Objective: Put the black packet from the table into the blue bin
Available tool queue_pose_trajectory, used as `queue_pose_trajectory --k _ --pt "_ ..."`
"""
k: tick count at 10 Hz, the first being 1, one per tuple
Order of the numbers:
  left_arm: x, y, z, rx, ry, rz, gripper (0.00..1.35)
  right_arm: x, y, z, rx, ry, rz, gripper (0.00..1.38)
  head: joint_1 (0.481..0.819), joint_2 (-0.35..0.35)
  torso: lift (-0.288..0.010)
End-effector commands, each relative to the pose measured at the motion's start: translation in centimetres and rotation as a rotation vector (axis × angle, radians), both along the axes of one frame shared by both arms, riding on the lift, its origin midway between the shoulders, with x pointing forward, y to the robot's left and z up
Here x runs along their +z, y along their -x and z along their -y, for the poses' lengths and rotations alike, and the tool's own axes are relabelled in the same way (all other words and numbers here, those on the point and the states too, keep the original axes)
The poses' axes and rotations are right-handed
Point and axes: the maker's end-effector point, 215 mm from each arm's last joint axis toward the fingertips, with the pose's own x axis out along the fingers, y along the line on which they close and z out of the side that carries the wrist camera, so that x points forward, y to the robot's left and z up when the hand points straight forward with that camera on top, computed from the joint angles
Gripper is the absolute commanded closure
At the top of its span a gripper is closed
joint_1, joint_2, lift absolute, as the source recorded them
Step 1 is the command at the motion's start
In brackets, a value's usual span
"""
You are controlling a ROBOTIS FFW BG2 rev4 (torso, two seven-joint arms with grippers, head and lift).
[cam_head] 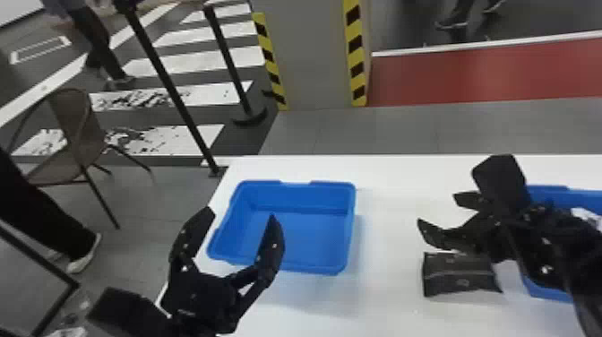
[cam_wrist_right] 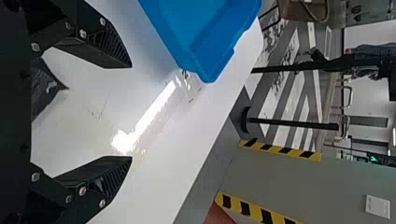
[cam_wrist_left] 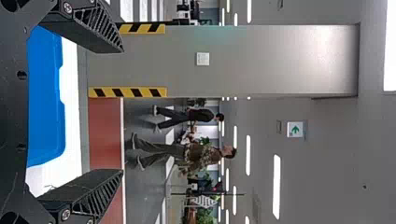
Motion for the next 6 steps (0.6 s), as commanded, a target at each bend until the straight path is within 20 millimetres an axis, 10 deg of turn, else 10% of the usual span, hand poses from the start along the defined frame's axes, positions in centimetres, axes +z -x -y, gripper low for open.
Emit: queue_pose_trajectory --k 1,4,6 --pt "0.0 0.0 0.0 -0.001 -0.001 0.0 0.11 1.4 -1.4 3.2 -0.051 0.048 0.044 0.01 0.695 0.288 -0.11" --pt "-0.1 -0.1 0.0 -0.001 -0.003 -0.003 0.11 2.8 -2.1 7.8 -0.138 0.121 0.07 0.02 0.695 0.216 -0.11" --pt "-0.1 -0.2 0.1 -0.002 -0.005 -0.004 0.11 2.4 -2.0 7.1 -0.091 0.132 0.027 0.02 0.695 0.184 -0.11"
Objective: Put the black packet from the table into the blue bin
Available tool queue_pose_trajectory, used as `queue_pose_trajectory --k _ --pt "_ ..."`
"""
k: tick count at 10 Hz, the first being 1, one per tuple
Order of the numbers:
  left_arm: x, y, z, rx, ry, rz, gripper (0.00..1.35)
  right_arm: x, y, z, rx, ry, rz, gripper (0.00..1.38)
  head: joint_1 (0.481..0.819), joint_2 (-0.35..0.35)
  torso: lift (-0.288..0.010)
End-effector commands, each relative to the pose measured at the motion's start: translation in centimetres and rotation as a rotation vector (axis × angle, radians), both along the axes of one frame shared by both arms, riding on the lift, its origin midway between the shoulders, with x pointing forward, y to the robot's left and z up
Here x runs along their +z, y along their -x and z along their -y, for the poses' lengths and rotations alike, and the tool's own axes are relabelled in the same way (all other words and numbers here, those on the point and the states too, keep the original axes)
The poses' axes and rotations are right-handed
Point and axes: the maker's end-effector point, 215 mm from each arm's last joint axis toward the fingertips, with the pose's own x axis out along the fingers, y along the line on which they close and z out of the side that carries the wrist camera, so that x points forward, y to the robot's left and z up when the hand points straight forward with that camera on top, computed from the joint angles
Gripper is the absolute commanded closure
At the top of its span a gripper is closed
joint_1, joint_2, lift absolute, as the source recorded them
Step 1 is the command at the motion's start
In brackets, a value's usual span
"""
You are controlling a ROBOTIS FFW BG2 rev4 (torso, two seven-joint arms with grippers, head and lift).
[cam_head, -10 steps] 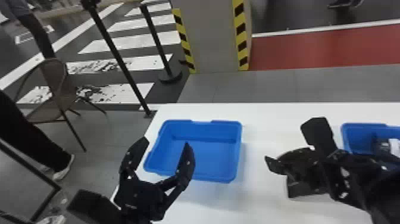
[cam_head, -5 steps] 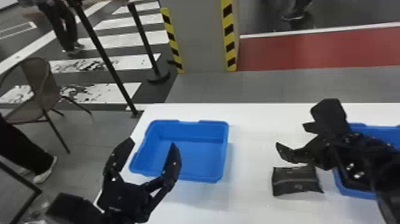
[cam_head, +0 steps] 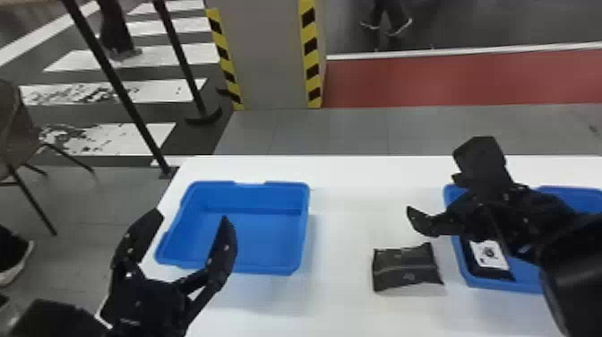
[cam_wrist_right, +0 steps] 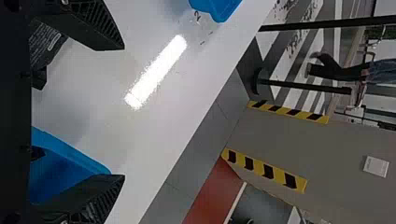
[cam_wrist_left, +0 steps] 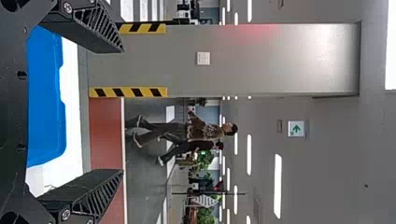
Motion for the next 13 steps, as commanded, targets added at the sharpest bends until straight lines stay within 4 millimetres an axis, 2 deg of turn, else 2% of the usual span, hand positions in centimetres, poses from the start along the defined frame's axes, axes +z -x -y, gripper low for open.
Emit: queue_pose_trajectory --k 1,4,7,10,13 --pt "0.0 0.0 0.0 0.0 0.0 0.0 0.11 0.1 0.3 -1.3 0.05 0.034 -0.036 0.02 0.695 0.186 -0.11" --pt "0.0 0.0 0.0 0.0 0.0 0.0 0.11 -1.2 1.5 -4.0 0.166 0.063 -0.138 0.02 0.695 0.224 -0.11" --pt "-0.1 -0.1 0.1 -0.001 0.001 -0.002 0.11 -6.0 4.2 -5.5 0.274 0.137 -0.304 0.02 0.695 0.254 -0.11" --pt "-0.1 -0.1 0.1 -0.001 0.001 -0.002 0.11 -8.1 5.5 -4.5 0.255 0.165 -0.379 0.02 0.695 0.262 -0.11" --pt "-0.2 -0.2 0.2 -0.002 -0.001 -0.003 0.11 -10.2 5.8 -3.5 0.252 0.194 -0.442 0.04 0.695 0.249 -0.11"
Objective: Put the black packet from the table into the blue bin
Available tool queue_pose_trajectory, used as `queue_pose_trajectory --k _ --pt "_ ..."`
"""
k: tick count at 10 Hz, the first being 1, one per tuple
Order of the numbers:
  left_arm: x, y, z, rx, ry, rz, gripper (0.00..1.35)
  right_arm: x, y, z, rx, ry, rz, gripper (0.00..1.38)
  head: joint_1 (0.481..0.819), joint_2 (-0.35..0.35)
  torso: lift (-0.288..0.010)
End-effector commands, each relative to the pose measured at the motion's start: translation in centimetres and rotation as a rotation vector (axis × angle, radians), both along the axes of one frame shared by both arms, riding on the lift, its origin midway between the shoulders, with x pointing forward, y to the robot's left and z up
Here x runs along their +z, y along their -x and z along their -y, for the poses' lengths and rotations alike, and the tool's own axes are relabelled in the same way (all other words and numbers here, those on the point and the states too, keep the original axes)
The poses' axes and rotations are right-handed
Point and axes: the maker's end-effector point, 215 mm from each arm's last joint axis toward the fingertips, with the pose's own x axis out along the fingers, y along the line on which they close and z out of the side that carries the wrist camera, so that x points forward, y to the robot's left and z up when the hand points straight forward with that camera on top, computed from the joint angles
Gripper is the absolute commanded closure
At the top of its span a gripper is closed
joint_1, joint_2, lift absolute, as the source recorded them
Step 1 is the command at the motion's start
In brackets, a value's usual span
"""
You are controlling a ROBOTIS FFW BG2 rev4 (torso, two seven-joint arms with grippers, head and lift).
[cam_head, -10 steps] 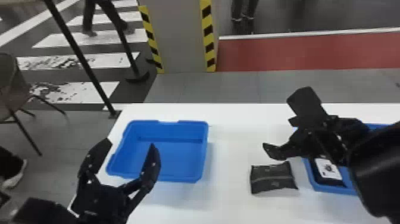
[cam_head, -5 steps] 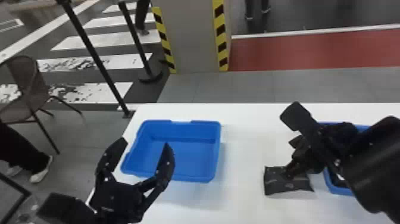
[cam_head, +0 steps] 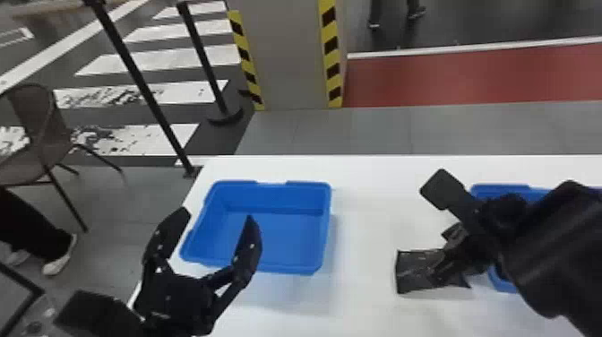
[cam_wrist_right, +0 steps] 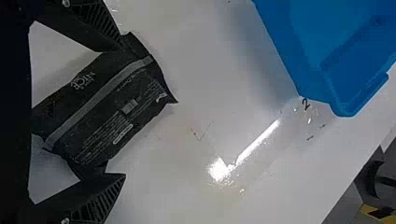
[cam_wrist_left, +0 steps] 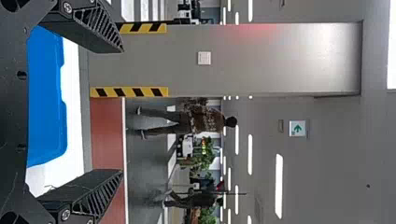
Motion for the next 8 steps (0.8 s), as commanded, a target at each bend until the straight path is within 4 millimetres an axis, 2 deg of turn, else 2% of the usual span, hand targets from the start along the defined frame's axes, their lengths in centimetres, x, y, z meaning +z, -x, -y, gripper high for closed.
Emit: queue_pose_trajectory --k 1,3,4,5,6,7,8 --pt "0.0 0.0 0.0 0.0 0.001 0.0 0.11 -0.9 0.2 -0.2 0.009 -0.007 -0.016 0.05 0.695 0.245 -0.11" --pt "-0.1 -0.1 0.0 0.0 0.001 0.0 0.11 -1.4 0.1 0.3 0.001 0.004 -0.023 0.06 0.695 0.244 -0.11" --pt "-0.1 -0.1 0.0 0.002 0.002 0.0 0.11 -2.2 0.2 0.8 -0.005 0.013 -0.033 0.18 0.695 0.242 -0.11" --pt "-0.2 -0.1 0.0 0.002 0.002 -0.002 0.11 -2.7 0.3 0.9 -0.011 0.015 -0.039 0.59 0.695 0.238 -0.11" --pt "-0.2 -0.1 0.0 0.002 0.002 -0.002 0.11 -2.9 0.2 1.0 -0.016 0.017 -0.039 0.72 0.695 0.235 -0.11" --pt "-0.1 -0.1 0.1 0.001 0.004 0.0 0.11 -3.2 0.3 1.0 -0.021 0.018 -0.044 0.64 0.695 0.232 -0.11" --pt "-0.2 -0.2 0.0 0.002 0.005 0.0 0.11 -3.4 0.5 0.9 -0.021 0.01 -0.052 0.82 0.695 0.231 -0.11"
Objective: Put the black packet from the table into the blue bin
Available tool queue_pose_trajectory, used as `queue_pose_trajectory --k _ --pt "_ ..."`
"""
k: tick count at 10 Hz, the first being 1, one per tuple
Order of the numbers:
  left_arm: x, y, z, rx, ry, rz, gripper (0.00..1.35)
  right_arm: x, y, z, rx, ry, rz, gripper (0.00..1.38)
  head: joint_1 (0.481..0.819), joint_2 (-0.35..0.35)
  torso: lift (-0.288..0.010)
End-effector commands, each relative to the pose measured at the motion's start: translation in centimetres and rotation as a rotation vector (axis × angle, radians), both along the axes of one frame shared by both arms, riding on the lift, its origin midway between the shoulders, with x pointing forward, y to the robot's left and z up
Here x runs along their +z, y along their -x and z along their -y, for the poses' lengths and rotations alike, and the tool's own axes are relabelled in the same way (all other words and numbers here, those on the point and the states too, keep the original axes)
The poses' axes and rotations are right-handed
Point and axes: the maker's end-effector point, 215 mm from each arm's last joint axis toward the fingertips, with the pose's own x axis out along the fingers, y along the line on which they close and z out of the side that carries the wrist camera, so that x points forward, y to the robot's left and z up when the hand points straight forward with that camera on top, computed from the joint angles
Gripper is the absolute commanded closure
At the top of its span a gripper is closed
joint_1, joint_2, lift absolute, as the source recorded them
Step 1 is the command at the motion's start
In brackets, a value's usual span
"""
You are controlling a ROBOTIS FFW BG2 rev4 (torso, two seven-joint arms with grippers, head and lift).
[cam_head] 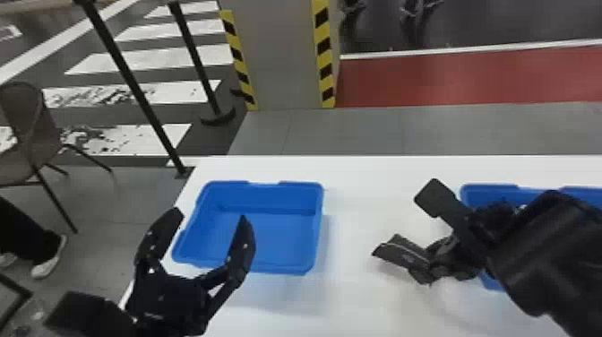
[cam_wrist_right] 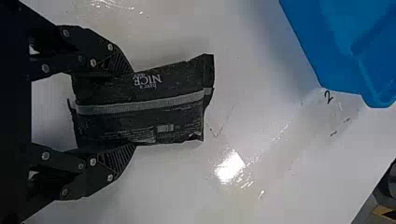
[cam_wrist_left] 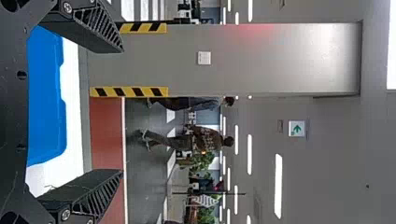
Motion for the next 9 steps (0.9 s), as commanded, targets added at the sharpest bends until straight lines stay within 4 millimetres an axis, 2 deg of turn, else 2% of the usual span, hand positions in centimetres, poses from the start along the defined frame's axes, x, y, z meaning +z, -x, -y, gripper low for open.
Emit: queue_pose_trajectory --k 1,5,6,7,8,9 --pt "-0.1 0.0 0.0 0.0 0.001 -0.002 0.11 0.0 0.2 -0.3 0.002 -0.011 -0.004 0.9 0.695 0.231 -0.11" --pt "-0.1 0.0 -0.2 0.004 0.002 -0.001 0.11 1.5 -0.7 -1.9 0.019 -0.049 0.046 0.9 0.695 0.243 -0.11" --pt "-0.2 0.1 -0.2 0.002 0.001 -0.004 0.11 3.1 -1.6 -2.2 0.014 -0.082 0.084 0.9 0.695 0.249 -0.11" --pt "-0.1 0.1 -0.2 0.002 0.001 -0.002 0.11 5.9 -3.0 -2.0 -0.007 -0.13 0.148 0.9 0.695 0.253 -0.11" --pt "0.0 0.1 -0.2 0.003 -0.001 0.001 0.11 9.6 -4.8 -1.1 -0.048 -0.179 0.236 0.9 0.695 0.255 -0.11" --pt "0.0 0.1 -0.3 0.004 -0.001 0.001 0.11 12.6 -6.3 1.8 -0.123 -0.194 0.319 0.9 0.695 0.246 -0.11"
